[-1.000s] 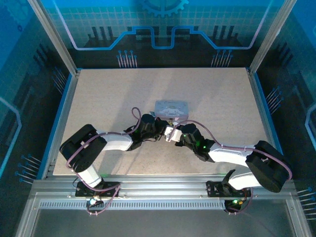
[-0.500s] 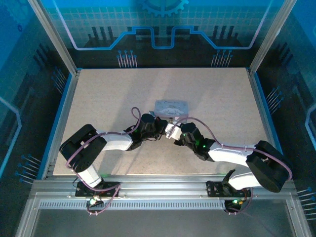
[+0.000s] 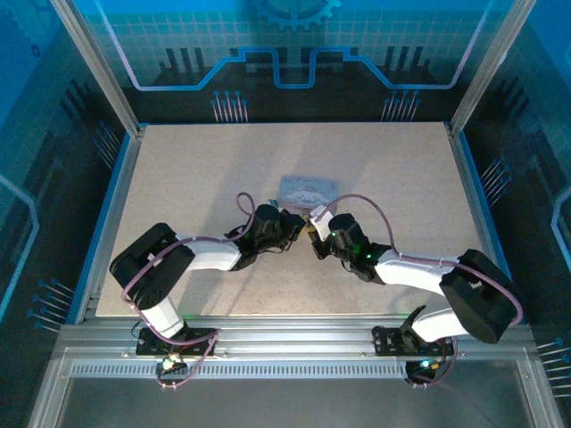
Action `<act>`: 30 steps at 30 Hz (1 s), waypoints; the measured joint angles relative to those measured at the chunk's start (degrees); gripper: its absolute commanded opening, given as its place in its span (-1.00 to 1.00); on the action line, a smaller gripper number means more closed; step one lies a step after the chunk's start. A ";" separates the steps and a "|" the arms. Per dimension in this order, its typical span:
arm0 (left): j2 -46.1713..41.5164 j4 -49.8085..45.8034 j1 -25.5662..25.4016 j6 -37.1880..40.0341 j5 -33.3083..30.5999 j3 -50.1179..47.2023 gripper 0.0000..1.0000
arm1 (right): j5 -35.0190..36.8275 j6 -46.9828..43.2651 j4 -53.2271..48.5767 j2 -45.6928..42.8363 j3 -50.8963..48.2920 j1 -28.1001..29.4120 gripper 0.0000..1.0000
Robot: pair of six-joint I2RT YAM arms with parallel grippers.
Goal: Unlock the padlock with the key
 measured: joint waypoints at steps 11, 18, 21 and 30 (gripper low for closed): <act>2.36 -0.83 -0.13 0.50 0.00 -0.02 -0.51 | -2.45 15.96 4.02 3.61 -1.79 -0.11 -1.00; 1.97 -0.13 -0.92 1.97 0.90 -0.72 -0.08 | -3.54 26.47 8.37 5.05 -4.04 -0.70 -1.00; 0.00 -0.85 -0.76 2.84 0.83 -2.16 0.04 | -4.33 30.34 10.25 5.07 -5.25 -1.46 -1.00; -10.32 -8.35 1.97 8.04 0.13 -3.76 0.27 | -12.48 38.36 16.06 7.23 -8.07 -6.58 -1.00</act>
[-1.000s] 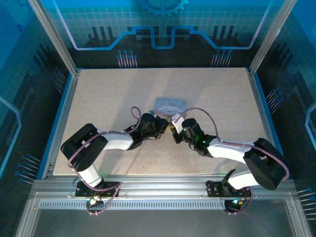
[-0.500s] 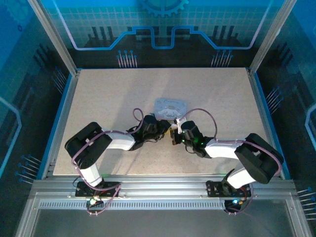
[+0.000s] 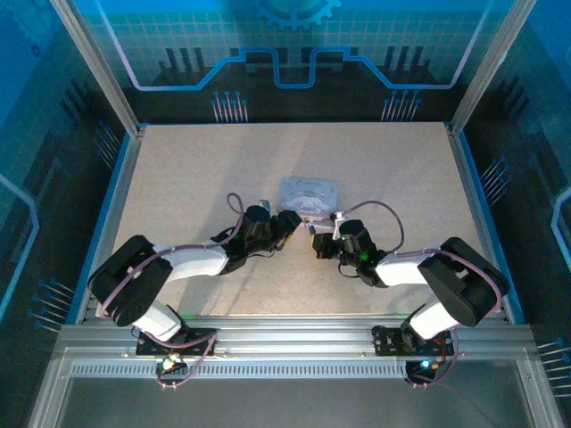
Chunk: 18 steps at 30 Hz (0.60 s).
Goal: Unlock the padlock with the key
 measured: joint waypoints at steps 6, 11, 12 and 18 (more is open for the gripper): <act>-5.42 -7.76 3.69 5.90 -0.17 0.07 0.47 | -5.40 3.06 3.74 3.34 -1.25 -3.30 -0.65; -6.88 -16.46 8.13 12.11 -0.22 2.23 0.62 | -6.58 4.66 3.76 4.28 -2.51 -4.63 -0.51; -6.88 -18.64 9.03 13.64 -0.20 3.50 0.66 | -6.91 4.85 3.93 4.28 -2.58 -4.81 -0.48; -4.79 -25.46 13.00 22.05 1.73 11.82 0.75 | -7.43 4.35 2.38 1.77 -3.39 -5.97 -0.16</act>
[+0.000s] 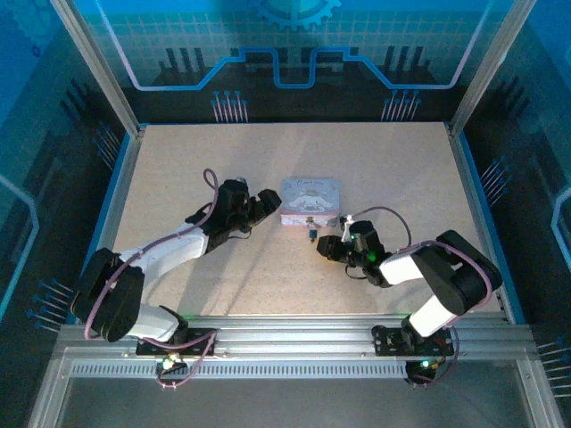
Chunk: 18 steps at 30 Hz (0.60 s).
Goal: Unlock the padlock with the key
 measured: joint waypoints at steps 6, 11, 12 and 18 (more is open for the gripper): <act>9.66 -4.42 2.67 6.32 5.95 9.92 0.70 | -1.25 -3.32 -1.05 -6.29 -2.95 -3.41 0.29; 16.61 -7.50 2.71 10.36 8.02 15.54 0.60 | -5.73 -6.43 -1.36 -10.67 -3.17 -6.73 0.52; 17.44 -8.00 2.71 10.80 8.37 15.98 0.58 | -6.84 -6.91 -1.53 -11.17 -2.91 -7.08 0.56; 21.00 -8.76 2.45 11.98 9.40 16.55 0.48 | -12.26 -7.65 -0.96 -10.40 -0.79 -9.66 0.60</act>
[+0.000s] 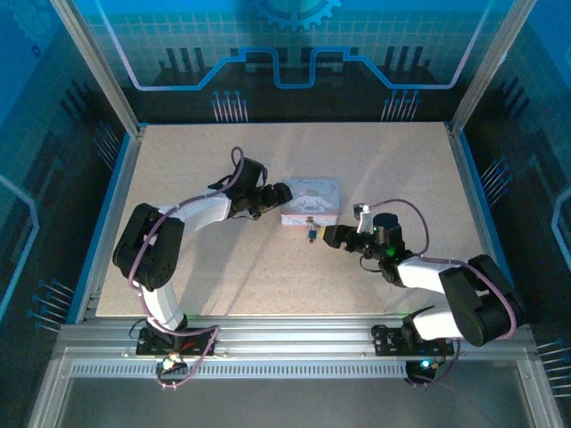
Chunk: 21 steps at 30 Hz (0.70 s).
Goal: Unlock the padlock with the key
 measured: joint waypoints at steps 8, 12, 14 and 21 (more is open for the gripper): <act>0.74 2.80 -0.98 -0.20 0.04 -2.49 0.42 | -5.03 0.09 2.60 6.84 5.62 -1.68 0.60; 0.09 5.88 -1.42 -0.70 -0.02 -4.61 0.41 | -6.21 -0.39 4.13 10.36 7.85 -3.21 0.60; -0.50 7.19 -1.90 -1.38 -0.04 -5.84 0.41 | -6.45 -0.87 5.07 12.07 8.76 -4.02 0.61; -2.84 8.70 -4.66 -2.71 -0.07 -9.11 0.41 | -7.34 -2.32 8.28 15.10 10.19 -6.91 0.61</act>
